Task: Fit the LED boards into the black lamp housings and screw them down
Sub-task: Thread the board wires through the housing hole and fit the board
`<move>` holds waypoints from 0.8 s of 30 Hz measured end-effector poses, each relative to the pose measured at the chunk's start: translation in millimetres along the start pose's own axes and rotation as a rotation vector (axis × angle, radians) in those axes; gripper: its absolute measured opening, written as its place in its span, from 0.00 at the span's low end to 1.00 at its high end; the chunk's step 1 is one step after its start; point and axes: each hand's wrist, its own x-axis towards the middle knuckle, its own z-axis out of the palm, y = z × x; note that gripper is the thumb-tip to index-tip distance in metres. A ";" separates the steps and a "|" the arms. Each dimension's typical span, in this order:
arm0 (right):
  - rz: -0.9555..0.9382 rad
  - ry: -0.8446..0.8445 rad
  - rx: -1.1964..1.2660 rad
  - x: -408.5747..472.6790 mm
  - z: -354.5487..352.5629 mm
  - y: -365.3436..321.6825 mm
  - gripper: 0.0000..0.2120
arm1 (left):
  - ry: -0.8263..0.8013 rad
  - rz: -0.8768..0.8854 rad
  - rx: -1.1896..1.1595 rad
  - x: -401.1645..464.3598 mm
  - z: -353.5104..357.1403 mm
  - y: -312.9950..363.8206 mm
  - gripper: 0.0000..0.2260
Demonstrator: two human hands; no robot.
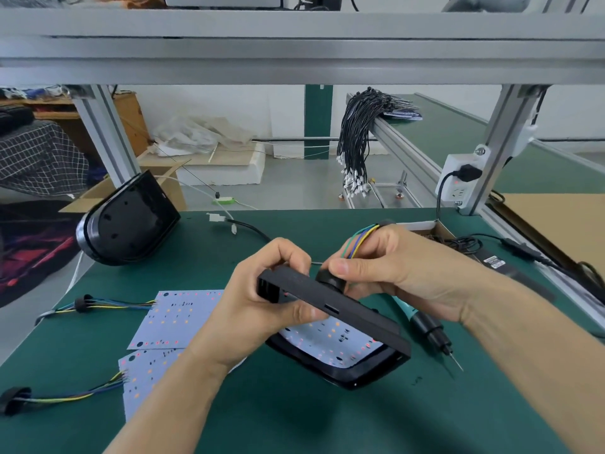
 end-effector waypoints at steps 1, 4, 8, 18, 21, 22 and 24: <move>-0.014 0.006 -0.005 0.3 1.1 1.1 0.11 | 0.016 -0.002 -0.005 -0.2 -0.1 -0.4 0.15; -0.020 0.022 0.001 2.2 6.2 3.9 0.05 | 0.040 0.016 0.019 0.3 0.0 -0.6 0.18; 0.017 0.001 0.142 4.6 13.0 7.7 0.04 | -0.059 0.004 0.003 2.4 -7.1 1.9 0.22; -0.109 0.466 0.217 19.9 28.4 15.7 0.13 | -0.007 -0.042 -0.102 6.1 -9.0 0.2 0.15; -0.126 0.539 0.160 29.9 27.9 17.6 0.18 | -0.023 -0.055 -0.125 7.9 -7.5 3.3 0.15; -0.131 0.568 0.143 33.1 25.7 18.5 0.21 | -0.015 -0.067 -0.135 9.1 -7.0 3.8 0.15; -0.150 0.619 0.163 36.9 21.4 21.4 0.21 | -0.004 -0.079 -0.149 12.3 -5.7 2.6 0.15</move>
